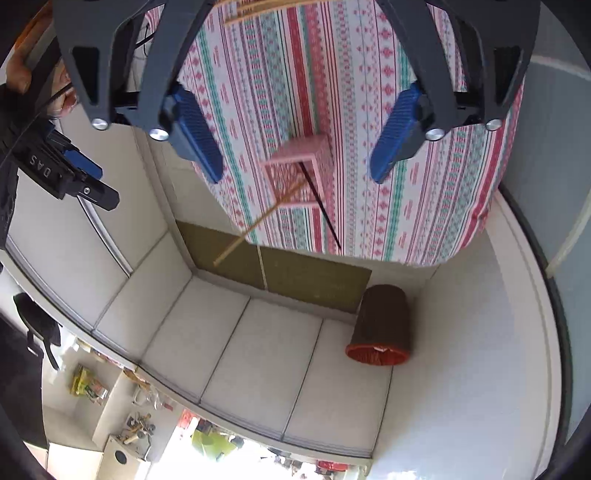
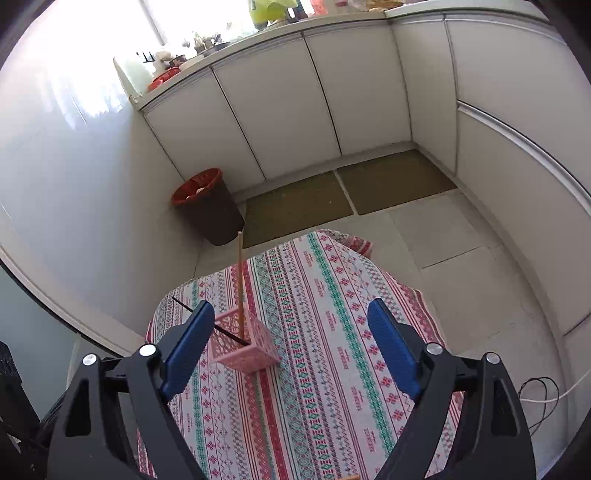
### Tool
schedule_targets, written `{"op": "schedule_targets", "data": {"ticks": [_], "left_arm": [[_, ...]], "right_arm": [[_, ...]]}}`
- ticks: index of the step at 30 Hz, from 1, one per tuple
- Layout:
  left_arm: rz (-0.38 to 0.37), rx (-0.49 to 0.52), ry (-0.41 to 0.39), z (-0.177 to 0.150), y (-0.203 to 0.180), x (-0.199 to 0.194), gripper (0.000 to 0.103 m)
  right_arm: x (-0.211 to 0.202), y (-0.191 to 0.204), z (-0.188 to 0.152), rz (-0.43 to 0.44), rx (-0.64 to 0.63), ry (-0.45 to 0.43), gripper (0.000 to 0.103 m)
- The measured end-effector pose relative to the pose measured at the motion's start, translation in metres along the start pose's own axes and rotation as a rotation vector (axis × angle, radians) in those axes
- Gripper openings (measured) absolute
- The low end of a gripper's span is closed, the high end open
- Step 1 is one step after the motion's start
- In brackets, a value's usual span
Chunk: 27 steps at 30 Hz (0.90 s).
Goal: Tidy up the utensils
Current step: 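Release the wooden chopstick from the right tool into the pink basket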
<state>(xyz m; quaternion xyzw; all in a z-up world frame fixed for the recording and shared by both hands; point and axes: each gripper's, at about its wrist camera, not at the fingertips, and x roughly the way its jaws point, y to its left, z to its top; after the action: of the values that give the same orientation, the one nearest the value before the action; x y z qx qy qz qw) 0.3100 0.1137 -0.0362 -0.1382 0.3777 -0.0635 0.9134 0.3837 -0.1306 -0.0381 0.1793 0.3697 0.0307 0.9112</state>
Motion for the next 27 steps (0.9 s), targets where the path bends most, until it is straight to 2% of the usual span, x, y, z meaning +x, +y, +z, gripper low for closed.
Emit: {"op": "schedule_targets", "data": {"ticks": [6, 9, 12, 16, 18, 21, 24, 27], "left_arm": [[0.010, 0.128, 0.100, -0.039, -0.016, -0.002, 0.093], [0.017, 0.181, 0.158, -0.057, -0.019, 0.006, 0.095], [0.011, 0.250, 0.248, -0.077, -0.029, 0.021, 0.096], [-0.023, 0.385, 0.399, -0.112, -0.054, 0.050, 0.096], [-0.051, 0.465, 0.491, -0.135, -0.068, 0.069, 0.096], [-0.021, 0.583, 0.590, -0.166, -0.087, 0.096, 0.096], [0.002, 0.652, 0.641, -0.186, -0.099, 0.117, 0.095], [-0.021, 0.683, 0.647, -0.195, -0.113, 0.129, 0.094]], "right_arm": [[-0.034, -0.035, -0.055, -0.055, 0.000, -0.004, 0.093], [-0.043, -0.057, -0.089, -0.122, -0.021, 0.009, 0.093], [-0.048, -0.077, -0.123, -0.172, -0.025, 0.044, 0.093], [-0.051, -0.110, -0.168, -0.203, 0.086, 0.128, 0.093], [-0.054, -0.124, -0.183, -0.220, 0.127, 0.164, 0.093], [-0.062, -0.142, -0.195, -0.243, 0.170, 0.187, 0.093], [-0.068, -0.150, -0.204, -0.255, 0.187, 0.196, 0.093], [-0.069, -0.151, -0.209, -0.266, 0.181, 0.213, 0.093]]}}
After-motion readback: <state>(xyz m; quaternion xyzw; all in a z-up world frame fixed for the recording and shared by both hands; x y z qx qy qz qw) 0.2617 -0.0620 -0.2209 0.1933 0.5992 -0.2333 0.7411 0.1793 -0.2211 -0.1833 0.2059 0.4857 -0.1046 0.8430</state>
